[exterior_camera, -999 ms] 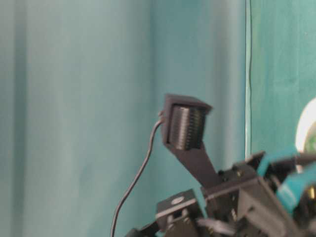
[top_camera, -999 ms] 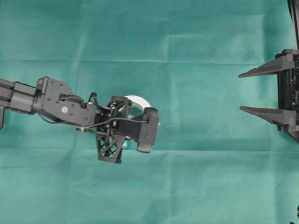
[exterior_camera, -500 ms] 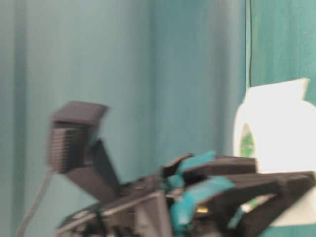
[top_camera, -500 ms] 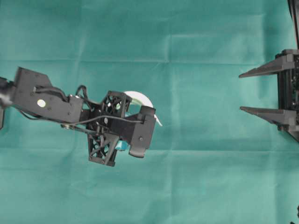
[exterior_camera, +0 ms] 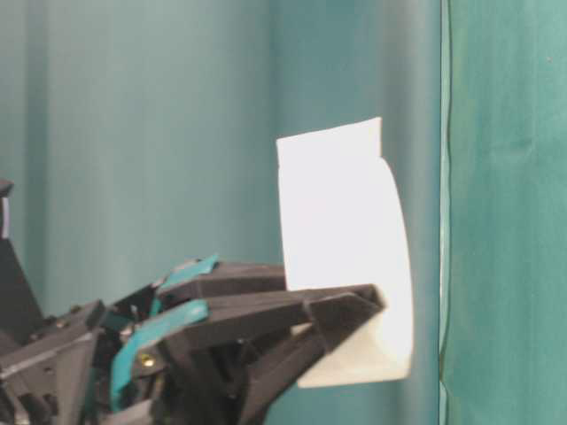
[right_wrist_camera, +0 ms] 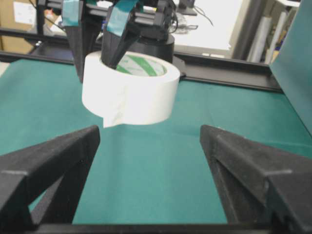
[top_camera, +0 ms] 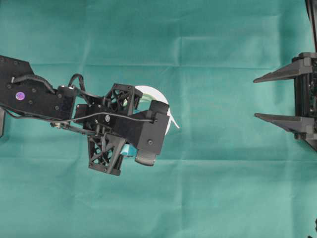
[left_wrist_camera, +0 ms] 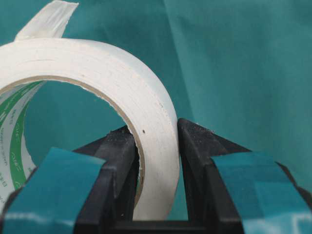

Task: Peel off the duct tape with your right arm.
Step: 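Lift the tape roll upright with the left gripper, then move the open right gripper toward the tape's loose end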

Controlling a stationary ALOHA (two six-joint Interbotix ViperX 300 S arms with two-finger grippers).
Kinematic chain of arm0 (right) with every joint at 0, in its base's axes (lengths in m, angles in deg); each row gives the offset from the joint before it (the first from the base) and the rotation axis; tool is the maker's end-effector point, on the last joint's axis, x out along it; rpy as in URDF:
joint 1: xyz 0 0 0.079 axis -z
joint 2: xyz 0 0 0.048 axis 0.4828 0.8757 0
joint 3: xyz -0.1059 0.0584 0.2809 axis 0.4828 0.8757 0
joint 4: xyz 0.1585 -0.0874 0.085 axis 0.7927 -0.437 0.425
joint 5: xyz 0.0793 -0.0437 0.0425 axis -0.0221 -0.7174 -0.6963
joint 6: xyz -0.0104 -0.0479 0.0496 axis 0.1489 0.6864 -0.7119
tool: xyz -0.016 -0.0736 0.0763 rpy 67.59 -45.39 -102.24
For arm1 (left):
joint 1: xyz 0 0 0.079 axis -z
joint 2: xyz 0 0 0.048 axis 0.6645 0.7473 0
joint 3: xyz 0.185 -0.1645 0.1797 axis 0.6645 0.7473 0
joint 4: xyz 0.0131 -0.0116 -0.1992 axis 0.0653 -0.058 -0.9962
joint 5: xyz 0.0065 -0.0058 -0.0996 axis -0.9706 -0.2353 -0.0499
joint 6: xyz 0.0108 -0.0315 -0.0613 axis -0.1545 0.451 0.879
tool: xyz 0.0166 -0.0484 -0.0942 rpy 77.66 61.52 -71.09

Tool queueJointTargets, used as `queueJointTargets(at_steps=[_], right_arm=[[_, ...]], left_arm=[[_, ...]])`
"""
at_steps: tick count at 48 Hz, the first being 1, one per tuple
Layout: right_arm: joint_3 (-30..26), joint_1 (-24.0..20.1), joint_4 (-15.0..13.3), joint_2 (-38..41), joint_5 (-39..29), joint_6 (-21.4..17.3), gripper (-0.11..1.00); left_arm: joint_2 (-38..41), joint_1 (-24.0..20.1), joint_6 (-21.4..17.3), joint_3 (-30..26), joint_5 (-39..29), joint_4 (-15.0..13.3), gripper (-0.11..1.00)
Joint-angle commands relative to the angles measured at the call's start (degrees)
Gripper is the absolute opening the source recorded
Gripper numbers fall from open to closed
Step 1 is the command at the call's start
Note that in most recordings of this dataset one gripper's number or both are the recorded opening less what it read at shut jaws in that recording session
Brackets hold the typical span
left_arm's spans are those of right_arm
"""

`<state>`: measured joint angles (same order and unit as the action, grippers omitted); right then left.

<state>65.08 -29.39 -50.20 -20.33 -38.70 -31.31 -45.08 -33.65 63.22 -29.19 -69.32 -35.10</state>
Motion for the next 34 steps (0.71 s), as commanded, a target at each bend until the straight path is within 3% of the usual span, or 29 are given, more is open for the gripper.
queueJointTargets(at_steps=[1,14,34], right_arm=[[-0.6,-0.1,-0.1,0.4,0.4,-0.1,0.76],[-1.7,-0.1,-0.1,2.4,0.6,-0.3,0.76],[-6.1,-0.1,-0.2,12.9,4.2,-1.5,0.76]], left_arm=[[-2.0,-0.4,-1.2,-3.3,-0.9,0.3,0.22],[-2.2,-2.7,-1.8,-4.1,-1.1,0.3,0.22],[-1.9,-4.7,-1.8,-4.1,-1.1,0.3,0.22]])
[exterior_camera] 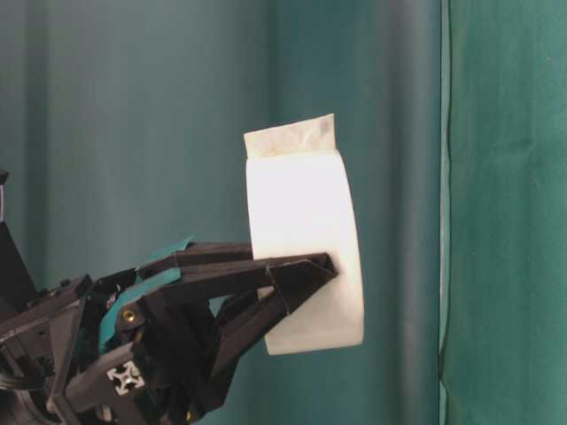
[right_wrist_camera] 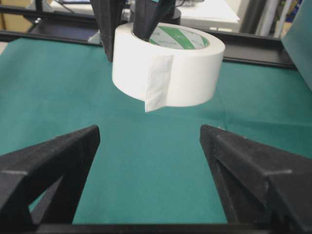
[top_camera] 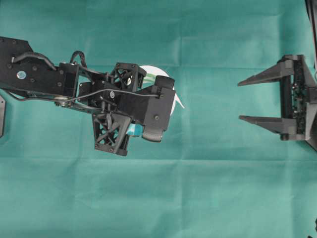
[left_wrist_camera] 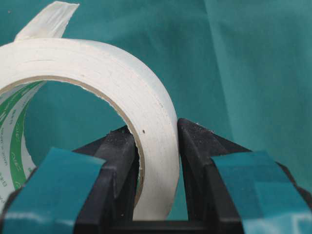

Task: Peel off the duct tape with your right arm.
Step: 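Move the open right gripper toward the tape's loose end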

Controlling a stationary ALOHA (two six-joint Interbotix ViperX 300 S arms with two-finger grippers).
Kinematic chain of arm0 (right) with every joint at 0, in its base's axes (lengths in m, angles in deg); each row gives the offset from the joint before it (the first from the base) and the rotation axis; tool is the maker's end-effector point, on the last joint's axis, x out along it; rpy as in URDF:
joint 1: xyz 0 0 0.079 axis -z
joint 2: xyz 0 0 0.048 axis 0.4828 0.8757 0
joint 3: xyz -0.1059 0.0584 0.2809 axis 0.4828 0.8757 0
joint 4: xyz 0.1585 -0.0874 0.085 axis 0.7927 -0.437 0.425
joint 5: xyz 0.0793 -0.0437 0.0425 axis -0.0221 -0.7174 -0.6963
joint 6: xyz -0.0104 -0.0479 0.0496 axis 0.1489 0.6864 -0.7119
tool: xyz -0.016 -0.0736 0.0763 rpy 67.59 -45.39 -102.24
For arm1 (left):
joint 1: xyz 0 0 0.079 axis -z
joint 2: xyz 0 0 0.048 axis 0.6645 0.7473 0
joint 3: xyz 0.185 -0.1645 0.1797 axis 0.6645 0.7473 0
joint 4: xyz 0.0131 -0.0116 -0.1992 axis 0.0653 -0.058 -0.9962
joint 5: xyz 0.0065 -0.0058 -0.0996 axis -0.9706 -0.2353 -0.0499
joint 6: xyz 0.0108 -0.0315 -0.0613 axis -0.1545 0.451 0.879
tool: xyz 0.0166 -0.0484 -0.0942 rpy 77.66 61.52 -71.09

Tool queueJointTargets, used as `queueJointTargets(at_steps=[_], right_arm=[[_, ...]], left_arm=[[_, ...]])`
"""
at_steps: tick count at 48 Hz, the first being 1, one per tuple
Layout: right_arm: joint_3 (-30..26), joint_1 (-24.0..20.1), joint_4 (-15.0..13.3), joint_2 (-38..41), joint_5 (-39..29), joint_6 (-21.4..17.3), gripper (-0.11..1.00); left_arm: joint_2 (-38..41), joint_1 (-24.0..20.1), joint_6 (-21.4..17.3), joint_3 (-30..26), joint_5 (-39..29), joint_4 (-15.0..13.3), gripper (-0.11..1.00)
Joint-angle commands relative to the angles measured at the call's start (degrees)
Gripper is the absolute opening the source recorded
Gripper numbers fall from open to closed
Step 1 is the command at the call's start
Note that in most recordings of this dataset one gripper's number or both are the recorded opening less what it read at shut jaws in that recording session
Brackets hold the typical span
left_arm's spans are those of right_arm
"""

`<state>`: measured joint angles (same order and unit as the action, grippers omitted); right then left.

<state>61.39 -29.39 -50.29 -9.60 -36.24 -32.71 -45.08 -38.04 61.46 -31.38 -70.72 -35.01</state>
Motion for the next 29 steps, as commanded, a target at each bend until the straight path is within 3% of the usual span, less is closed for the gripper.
queueJointTargets(at_steps=[1,29], right_arm=[[-2.6,-0.1,-0.1,2.8,1.9,-0.1,0.75],[-13.2,1.1,0.0,21.2,5.6,0.2,0.75]], left_arm=[[-1.9,-0.4,-0.1,-1.9,0.3,0.3,0.21],[-1.8,-0.4,-0.2,-1.8,0.3,0.2,0.21]])
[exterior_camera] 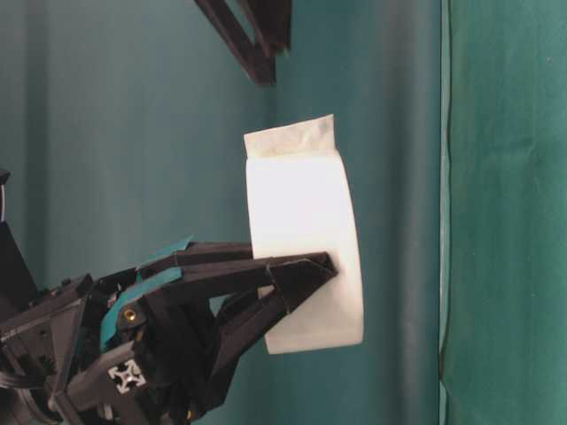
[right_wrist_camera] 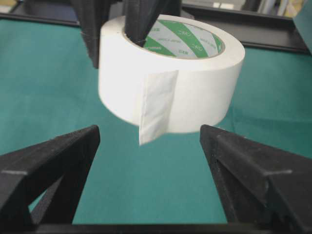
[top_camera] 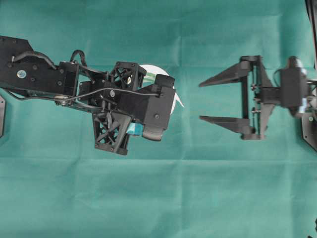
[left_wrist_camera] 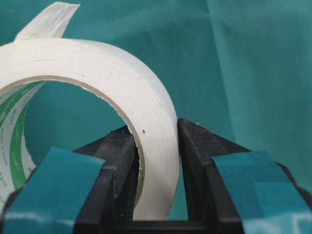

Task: Peel off the duct tape with your right arm.
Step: 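Move the open right gripper toward the tape's loose end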

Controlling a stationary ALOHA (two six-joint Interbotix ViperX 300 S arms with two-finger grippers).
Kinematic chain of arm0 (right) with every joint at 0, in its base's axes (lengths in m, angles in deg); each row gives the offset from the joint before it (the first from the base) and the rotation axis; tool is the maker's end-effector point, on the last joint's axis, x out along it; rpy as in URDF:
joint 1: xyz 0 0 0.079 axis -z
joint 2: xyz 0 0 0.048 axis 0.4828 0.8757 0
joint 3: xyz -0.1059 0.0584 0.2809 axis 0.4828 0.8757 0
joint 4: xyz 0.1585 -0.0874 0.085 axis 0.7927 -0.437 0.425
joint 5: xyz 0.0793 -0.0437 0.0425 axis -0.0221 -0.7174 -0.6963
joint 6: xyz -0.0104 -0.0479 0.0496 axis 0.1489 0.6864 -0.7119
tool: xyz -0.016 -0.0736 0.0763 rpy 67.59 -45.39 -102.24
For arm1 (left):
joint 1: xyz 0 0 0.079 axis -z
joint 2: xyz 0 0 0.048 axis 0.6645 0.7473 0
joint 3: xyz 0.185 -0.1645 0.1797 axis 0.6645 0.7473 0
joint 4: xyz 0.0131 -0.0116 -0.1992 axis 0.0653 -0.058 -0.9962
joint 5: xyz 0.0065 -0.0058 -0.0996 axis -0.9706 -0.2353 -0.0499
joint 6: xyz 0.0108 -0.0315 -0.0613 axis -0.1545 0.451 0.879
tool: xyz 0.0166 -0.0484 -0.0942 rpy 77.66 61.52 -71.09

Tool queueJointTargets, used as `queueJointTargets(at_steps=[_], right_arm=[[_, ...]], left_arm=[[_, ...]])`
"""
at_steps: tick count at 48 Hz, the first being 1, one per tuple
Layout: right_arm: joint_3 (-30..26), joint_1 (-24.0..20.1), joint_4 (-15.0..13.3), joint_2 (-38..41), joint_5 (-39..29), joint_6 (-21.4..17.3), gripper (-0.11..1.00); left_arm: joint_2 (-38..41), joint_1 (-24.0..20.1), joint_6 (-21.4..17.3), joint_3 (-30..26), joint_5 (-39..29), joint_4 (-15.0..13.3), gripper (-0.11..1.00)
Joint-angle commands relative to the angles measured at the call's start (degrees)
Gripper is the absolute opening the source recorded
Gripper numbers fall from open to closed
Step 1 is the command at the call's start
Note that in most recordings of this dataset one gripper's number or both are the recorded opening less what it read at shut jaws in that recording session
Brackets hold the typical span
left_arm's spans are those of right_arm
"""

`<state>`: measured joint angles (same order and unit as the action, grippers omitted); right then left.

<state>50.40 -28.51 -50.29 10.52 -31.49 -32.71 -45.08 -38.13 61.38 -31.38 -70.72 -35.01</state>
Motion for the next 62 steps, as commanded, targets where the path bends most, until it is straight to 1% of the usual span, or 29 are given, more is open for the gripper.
queueJointTargets(at_steps=[1,19,29,35,40,44,48,52,62], right_arm=[[-2.5,0.2,0.0,1.4,1.1,0.2,0.75],[-6.2,1.0,0.0,6.2,2.0,0.3,0.75],[-6.9,1.8,0.0,7.9,2.2,0.2,0.75],[-7.0,2.1,0.0,8.3,2.1,0.2,0.73],[-7.0,2.3,0.1,8.3,2.2,0.2,0.68],[-6.9,2.4,0.1,8.3,2.2,0.2,0.62],[-6.9,2.5,0.1,8.3,2.2,0.2,0.56],[-6.8,2.6,0.1,8.3,2.2,0.2,0.47],[-6.8,2.7,0.3,8.3,2.2,0.2,0.32]], left_arm=[[-1.8,-0.3,-0.1,-1.8,0.3,0.2,0.21],[-1.7,-0.2,-0.1,-1.7,0.3,0.1,0.21],[-1.7,0.0,-0.1,-1.7,0.3,0.1,0.22],[-1.8,0.1,-0.1,-1.6,0.3,0.1,0.22],[-1.8,0.2,-0.1,-1.6,0.3,0.1,0.21],[-1.8,0.2,-0.1,-1.5,0.3,0.1,0.22],[-1.7,0.3,-0.1,-1.5,0.3,0.0,0.22],[-1.8,0.4,-0.1,-1.5,0.3,0.1,0.21],[-1.7,0.5,-0.1,-1.3,0.3,-0.1,0.22]])
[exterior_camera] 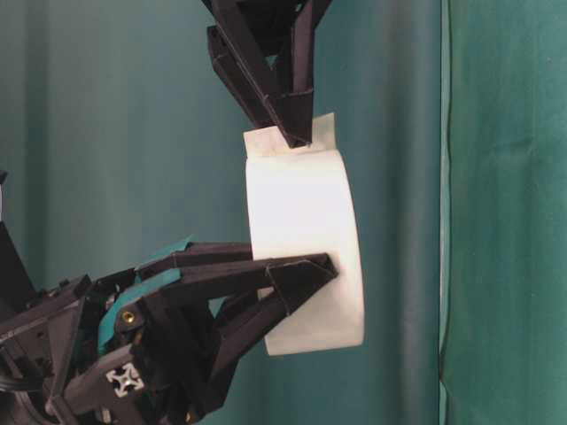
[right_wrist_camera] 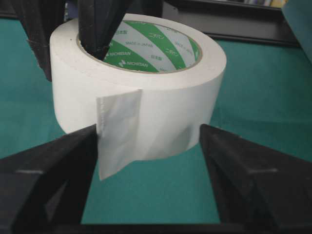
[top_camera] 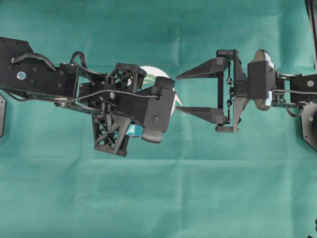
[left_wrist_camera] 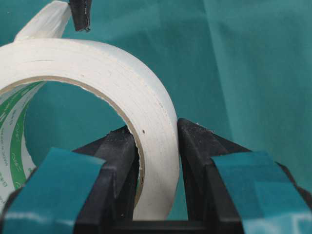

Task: Peel off the duct tape with your right arm.
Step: 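Move the open right gripper toward the tape's loose end, then close the right gripper on the loose tape end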

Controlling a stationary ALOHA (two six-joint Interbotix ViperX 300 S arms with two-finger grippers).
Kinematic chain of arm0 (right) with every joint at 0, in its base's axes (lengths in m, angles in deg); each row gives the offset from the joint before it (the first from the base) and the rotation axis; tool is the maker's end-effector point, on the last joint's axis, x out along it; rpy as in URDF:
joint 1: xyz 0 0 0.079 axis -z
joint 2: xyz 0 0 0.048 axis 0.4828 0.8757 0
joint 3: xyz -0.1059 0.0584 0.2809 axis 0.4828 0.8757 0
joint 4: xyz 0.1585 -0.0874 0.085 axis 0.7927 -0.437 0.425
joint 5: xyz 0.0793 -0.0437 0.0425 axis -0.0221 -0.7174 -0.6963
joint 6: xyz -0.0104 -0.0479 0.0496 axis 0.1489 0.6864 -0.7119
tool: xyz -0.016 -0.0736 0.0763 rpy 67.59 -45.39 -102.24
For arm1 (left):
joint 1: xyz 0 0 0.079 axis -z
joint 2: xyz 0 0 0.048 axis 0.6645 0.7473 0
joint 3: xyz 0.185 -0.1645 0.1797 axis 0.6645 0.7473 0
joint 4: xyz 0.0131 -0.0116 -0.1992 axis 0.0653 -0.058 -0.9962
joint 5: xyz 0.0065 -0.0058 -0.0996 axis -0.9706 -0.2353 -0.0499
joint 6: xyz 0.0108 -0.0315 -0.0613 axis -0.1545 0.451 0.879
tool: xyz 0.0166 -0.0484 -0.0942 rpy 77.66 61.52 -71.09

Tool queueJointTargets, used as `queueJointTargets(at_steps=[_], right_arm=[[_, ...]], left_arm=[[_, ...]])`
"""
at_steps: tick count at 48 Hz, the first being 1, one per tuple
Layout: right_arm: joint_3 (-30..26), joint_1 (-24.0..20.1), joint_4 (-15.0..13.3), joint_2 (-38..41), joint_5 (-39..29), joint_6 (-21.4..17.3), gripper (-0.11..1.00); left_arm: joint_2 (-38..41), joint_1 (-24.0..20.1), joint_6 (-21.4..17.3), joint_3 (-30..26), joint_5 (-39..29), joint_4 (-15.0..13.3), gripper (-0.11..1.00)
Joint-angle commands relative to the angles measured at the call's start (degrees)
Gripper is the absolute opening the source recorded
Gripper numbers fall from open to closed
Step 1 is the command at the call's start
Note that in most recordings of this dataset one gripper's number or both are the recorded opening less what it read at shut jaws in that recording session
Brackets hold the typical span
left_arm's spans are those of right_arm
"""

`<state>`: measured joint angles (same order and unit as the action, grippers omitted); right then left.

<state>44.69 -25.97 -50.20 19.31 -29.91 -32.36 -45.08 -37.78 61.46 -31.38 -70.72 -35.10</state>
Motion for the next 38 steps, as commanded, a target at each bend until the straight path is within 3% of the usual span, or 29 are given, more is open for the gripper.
queueJointTargets(at_steps=[1,17,38], right_arm=[[-1.1,0.2,0.2,-0.5,0.6,-0.2,0.3],[-1.1,0.2,0.2,-0.5,0.6,-0.2,0.0],[-0.4,0.3,0.2,-0.4,2.5,-0.3,-0.09]], left_arm=[[-1.8,0.3,-0.2,-1.3,0.3,0.0,0.21],[-1.7,0.7,-0.2,-1.3,0.3,0.1,0.21],[-1.8,1.0,-0.2,-1.1,0.3,0.1,0.21]])
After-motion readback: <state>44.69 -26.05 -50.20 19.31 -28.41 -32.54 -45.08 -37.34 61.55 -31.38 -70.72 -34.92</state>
